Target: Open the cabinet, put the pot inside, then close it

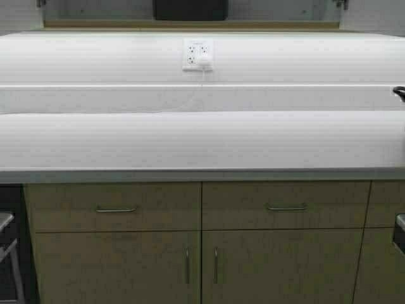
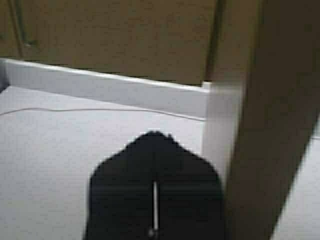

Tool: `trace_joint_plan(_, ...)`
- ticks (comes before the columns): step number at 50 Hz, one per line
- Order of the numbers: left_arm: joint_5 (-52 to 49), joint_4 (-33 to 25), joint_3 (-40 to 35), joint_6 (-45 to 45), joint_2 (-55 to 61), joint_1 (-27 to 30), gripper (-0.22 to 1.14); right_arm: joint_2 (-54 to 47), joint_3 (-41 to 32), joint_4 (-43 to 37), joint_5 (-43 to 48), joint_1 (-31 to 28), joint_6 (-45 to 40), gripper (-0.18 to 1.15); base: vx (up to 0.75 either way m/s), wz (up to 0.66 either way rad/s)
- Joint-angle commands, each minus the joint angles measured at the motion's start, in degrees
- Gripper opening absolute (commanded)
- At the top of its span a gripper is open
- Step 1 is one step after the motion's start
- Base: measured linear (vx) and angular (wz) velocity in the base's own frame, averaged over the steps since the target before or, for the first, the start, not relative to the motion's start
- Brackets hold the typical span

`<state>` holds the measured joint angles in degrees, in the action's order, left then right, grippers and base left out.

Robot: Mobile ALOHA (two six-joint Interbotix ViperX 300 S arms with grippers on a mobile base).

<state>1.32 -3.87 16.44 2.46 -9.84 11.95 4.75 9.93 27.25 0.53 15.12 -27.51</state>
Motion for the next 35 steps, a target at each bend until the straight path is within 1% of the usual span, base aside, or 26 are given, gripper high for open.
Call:
trace_joint_plan(1,0.26,0.18,1.67,-0.18,-4.57,-6.86,0.03,3.87,1.14,0.26,0.35,-7.65,0.44,0.06,0.00,0.00)
trace_joint_plan(6,0.26,0.09,4.31,-0.26,-7.73,-9.93,0.03,7.03,3.96,0.26,0.35,-11.78,0.44,0.06,0.00,-0.02)
trace_joint_plan(11,0.18,0.26,8.35,-0.18,-11.87,-12.04,0.03,11.25,8.61,0.35,0.26,-16.61,0.53,0.06,0.00,-0.01)
trace_joint_plan(16,-0.18,0.44,12.57,-0.09,-16.00,-13.89,0.03,16.17,15.73,0.70,-0.53,-22.32,0.53,0.06,0.01,0.00)
trace_joint_plan(19,-0.18,0.70,15.03,-0.09,-18.46,-15.12,0.03,18.37,20.04,0.62,-0.97,-24.61,0.00,0.06,0.02,0.02)
trace_joint_plan(22,-0.18,1.23,16.79,-0.09,-20.39,-16.35,0.03,20.04,23.64,0.44,-0.88,-25.66,-0.97,0.06,0.02,0.01)
trace_joint_plan(27,-0.18,1.76,17.31,-0.09,-21.36,-19.07,0.03,22.41,27.69,-0.09,-0.97,-26.63,-1.58,0.06,0.04,0.01)
trace_joint_plan(35,-0.09,2.11,15.03,-0.09,-19.60,-22.50,0.03,25.66,31.73,-0.26,-1.32,-29.71,-2.64,0.06,0.06,0.01)
